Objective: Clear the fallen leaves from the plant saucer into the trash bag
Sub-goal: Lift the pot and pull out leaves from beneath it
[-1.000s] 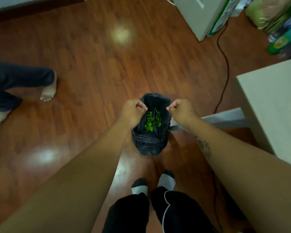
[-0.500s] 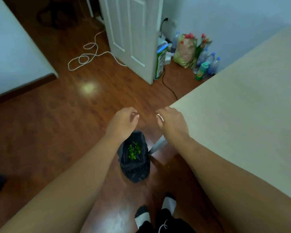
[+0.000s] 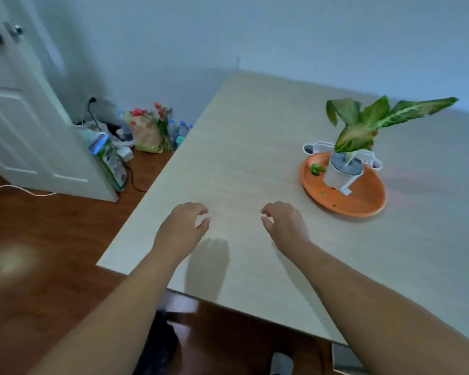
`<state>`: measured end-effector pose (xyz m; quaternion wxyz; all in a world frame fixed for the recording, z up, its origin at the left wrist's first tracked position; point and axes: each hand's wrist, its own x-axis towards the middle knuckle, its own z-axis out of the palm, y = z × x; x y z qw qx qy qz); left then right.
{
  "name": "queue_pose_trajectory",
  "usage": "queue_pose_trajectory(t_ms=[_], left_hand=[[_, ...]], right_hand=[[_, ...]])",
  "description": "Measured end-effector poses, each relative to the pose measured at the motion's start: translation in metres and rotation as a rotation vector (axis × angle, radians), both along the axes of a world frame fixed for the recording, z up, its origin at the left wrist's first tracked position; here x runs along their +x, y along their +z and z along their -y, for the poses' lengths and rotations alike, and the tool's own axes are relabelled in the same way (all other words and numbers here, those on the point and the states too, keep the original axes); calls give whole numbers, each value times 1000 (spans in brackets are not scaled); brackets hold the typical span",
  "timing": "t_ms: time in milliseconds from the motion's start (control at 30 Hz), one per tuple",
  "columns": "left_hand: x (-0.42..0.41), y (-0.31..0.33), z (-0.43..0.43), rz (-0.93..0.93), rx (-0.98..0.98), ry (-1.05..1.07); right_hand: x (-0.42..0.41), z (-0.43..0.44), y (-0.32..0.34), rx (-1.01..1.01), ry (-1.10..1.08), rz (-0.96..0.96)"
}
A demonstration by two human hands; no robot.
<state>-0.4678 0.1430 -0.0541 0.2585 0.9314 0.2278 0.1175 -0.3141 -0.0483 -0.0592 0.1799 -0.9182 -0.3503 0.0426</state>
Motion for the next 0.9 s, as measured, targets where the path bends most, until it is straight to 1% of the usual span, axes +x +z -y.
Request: queue_pose_trajectory(t_ms=[167, 233, 367, 467, 567, 733, 900], left_hand=[[94, 1, 57, 14, -39, -123], [129, -1, 81, 6, -63, -152], [191, -11, 118, -13, -130, -165], [230, -22, 141, -50, -168, -144], [261, -33, 156, -62, -167, -126], [297, -47, 168, -72, -141, -121], [321, -59, 172, -85, -99, -120]], right_hand=[[79, 84, -2, 48, -204, -23], [111, 113, -8, 51, -280, -65], [162, 156, -20, 129, -371, -156], [195, 167, -30, 102, -348, -166], [221, 164, -41, -1, -271, -206], [239, 152, -56, -106, -155, -247], [254, 145, -67, -149, -118, -296]])
